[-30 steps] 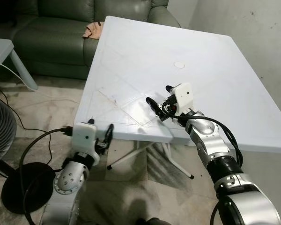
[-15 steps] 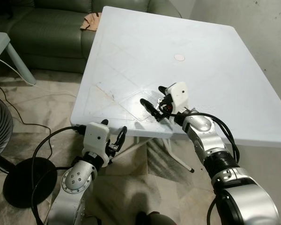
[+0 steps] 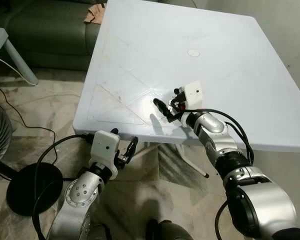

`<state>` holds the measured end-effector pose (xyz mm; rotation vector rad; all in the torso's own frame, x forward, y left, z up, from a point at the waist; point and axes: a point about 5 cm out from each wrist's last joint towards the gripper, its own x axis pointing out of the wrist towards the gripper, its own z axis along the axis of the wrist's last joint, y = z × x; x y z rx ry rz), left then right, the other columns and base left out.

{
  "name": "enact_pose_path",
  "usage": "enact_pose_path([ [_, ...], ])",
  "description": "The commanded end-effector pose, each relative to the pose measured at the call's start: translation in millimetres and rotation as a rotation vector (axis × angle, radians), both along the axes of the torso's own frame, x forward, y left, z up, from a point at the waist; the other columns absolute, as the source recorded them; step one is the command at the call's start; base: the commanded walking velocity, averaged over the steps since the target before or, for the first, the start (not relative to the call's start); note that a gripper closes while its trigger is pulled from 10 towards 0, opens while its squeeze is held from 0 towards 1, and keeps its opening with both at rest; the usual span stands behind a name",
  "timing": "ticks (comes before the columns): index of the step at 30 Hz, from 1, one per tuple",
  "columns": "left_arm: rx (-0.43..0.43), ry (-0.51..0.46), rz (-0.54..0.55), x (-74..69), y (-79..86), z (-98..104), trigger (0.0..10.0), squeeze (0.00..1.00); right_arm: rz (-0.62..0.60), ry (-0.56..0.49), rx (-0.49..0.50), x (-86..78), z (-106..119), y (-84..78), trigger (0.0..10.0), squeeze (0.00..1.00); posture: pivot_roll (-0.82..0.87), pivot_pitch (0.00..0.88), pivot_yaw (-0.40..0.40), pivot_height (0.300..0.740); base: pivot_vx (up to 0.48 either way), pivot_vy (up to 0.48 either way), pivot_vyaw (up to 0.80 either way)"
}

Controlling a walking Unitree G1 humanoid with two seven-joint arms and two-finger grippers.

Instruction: Hang keys on a hook

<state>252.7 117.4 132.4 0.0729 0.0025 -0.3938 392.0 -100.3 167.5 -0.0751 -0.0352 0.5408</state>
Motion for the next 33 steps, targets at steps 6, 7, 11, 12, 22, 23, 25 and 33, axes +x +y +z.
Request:
enact_pose_path([
  [6, -0.01, 0.007, -0.014, -3.5, -2.0, 1, 10.0, 0.0, -0.034, -0.002, -0.001, 1.6, 0, -10.2, 10.0, 0.0, 0.01, 0.24, -0.13, 0.724, 0.0, 0.0, 0.0],
  [7, -0.012, 0.008, -0.015, -3.6, -2.2, 1, 10.0, 0.0, -0.037, 0.0, -0.006, 1.6, -1, -12.7, 10.0, 0.0, 0.01, 0.24, -0.13, 0.724, 0.0, 0.0, 0.0],
  [11, -0.013, 0.01, -0.015, -3.7, -2.3, 1, 10.0, 0.0, -0.051, 0.006, -0.015, 1.9, -2, -19.9, 10.0, 0.0, 0.01, 0.24, -0.13, 0.724, 0.0, 0.0, 0.0],
  [12, -0.013, 0.011, -0.015, -3.7, -2.3, 1, 10.0, 0.0, -0.056, 0.008, -0.017, 2.0, -3, -22.3, 10.0, 0.0, 0.01, 0.24, -0.13, 0.724, 0.0, 0.0, 0.0],
  [22, -0.018, 0.011, -0.013, -2.1, -2.2, 1, 10.0, 0.0, -0.062, 0.021, -0.086, -0.2, -9, -43.9, 5.5, 0.0, 0.0, 0.242, -0.128, 0.724, 0.0, 0.0, 0.0],
  [23, -0.019, 0.011, -0.013, -1.9, -2.3, 1, 10.0, 0.0, -0.061, 0.018, -0.083, -0.3, -9, -44.7, 0.8, 0.0, 0.0, 0.242, -0.128, 0.724, 0.0, 0.0, 0.0],
  [25, -0.019, 0.011, -0.013, -1.8, -2.4, 1, 10.0, 0.0, -0.062, 0.016, -0.084, -0.3, -8, -45.2, 0.0, 0.0, 0.0, 0.241, -0.127, 0.724, 0.0, 0.0, 0.0],
  [33, -0.024, 0.01, -0.012, -1.8, -2.9, 2, 10.0, 0.0, -0.036, 0.011, -0.106, -0.6, -8, -45.9, 1.0, 0.0, 0.0, 0.239, -0.129, 0.724, 0.0, 0.0, 0.0],
])
